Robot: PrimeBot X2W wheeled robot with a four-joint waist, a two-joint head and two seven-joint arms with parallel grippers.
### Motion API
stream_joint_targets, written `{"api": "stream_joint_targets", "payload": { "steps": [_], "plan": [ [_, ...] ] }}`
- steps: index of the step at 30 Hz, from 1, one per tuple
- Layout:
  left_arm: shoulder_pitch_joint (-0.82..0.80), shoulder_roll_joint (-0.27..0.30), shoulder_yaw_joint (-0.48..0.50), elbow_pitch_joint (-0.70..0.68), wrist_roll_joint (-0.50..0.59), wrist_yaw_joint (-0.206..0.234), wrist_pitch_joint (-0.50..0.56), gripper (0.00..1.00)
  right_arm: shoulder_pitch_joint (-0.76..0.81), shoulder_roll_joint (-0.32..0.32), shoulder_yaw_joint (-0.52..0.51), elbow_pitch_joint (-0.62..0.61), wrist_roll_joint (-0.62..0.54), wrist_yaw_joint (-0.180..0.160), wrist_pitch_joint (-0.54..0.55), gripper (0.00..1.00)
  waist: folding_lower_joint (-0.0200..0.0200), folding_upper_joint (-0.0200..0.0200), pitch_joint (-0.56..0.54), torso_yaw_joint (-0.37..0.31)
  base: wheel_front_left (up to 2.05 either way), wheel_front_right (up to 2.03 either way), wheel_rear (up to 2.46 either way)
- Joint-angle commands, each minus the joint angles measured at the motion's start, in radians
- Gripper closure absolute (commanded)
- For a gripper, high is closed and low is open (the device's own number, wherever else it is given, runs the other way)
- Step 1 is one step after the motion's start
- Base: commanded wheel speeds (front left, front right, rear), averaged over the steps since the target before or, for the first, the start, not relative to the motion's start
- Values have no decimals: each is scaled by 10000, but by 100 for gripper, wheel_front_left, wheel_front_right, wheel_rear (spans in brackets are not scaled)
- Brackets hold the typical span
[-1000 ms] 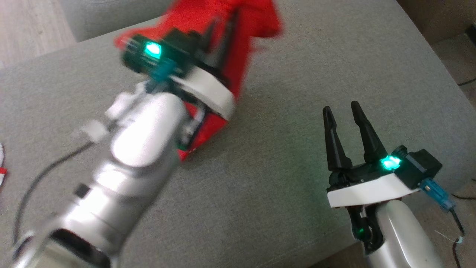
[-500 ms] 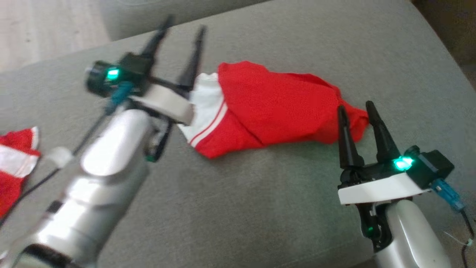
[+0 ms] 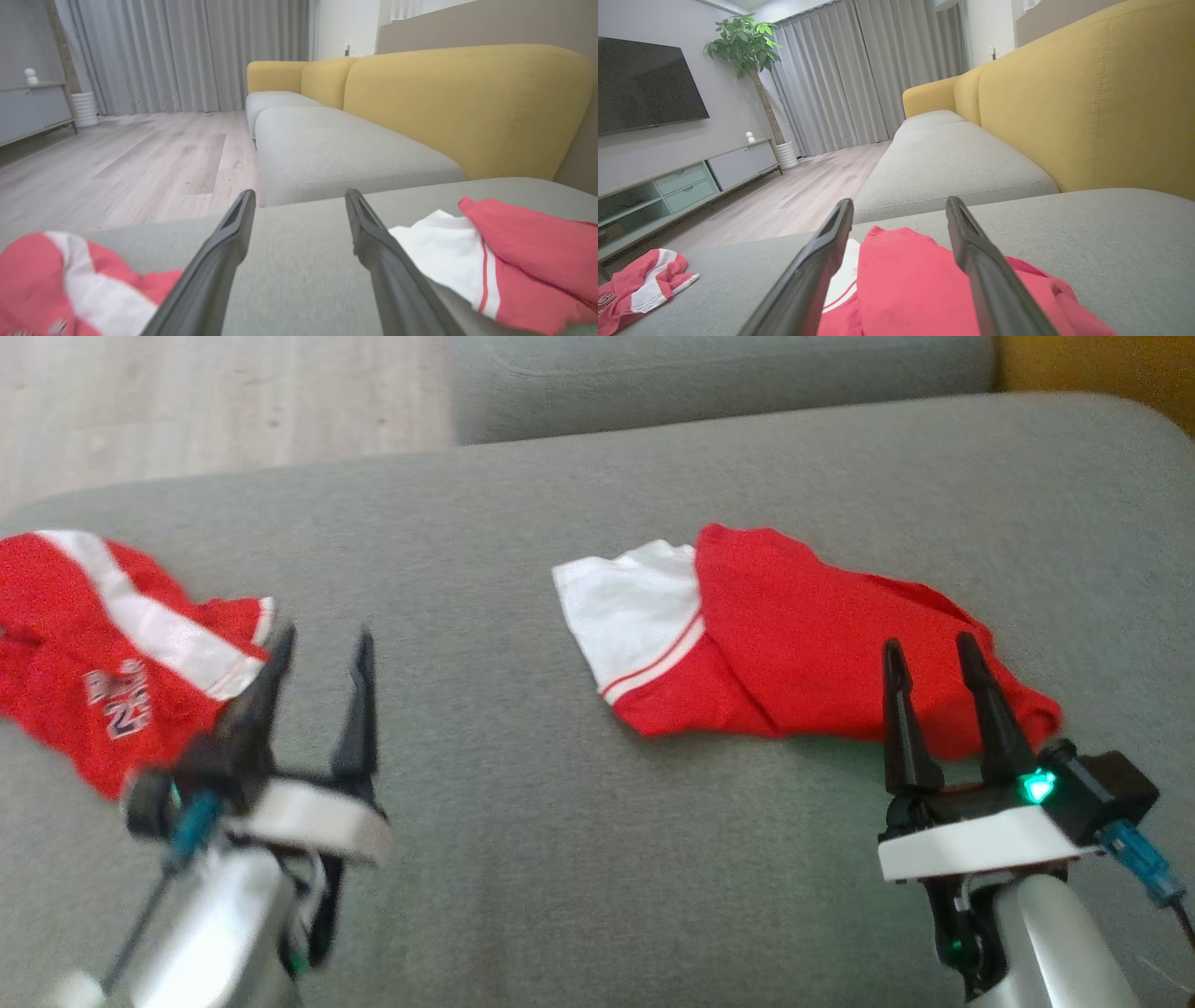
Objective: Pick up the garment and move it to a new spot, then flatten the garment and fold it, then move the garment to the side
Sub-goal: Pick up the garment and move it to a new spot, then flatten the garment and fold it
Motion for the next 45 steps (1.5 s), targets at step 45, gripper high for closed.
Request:
{"api": "stream_joint_targets", "payload": {
  "steps": [45],
  "plan": [
    [1152, -2752, 2623, 69, 2478, -1994, -80, 0, -5137, -27, 2452, 6353, -2095, 77, 1743, 0, 1, 0, 1216, 2846, 0, 0, 0]
  ]
}}
